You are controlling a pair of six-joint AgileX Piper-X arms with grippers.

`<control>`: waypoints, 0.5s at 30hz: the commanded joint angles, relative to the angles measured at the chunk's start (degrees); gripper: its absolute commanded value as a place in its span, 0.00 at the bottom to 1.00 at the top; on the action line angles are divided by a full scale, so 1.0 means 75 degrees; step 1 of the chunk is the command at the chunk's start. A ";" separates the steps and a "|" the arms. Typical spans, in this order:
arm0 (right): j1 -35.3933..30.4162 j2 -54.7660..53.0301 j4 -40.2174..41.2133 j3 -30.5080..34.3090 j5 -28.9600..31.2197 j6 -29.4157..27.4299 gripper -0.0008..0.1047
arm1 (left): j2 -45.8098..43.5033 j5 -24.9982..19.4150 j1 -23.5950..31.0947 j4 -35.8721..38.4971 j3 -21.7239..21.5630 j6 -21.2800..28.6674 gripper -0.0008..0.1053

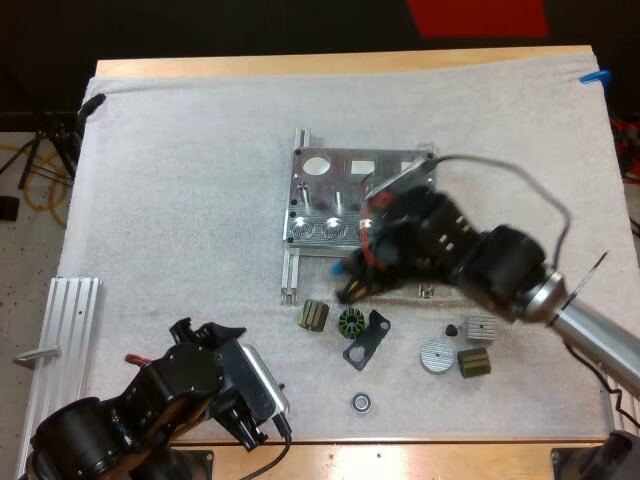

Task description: Load cells from left to right

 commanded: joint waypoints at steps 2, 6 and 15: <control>-0.0543 0.0044 0.0079 -0.0104 0.0362 -0.0210 0.01 | -0.0035 -0.0525 -0.0034 0.0031 -0.0029 -0.0226 0.74; -0.1144 0.0329 0.0133 -0.0175 0.0625 -0.0344 0.01 | -0.0035 -0.0582 0.0002 -0.0128 -0.0029 -0.0494 0.74; -0.1827 0.1497 0.0164 -0.0343 0.1824 -0.1005 0.01 | -0.0035 -0.0581 0.0002 -0.1396 -0.0029 -0.0593 0.74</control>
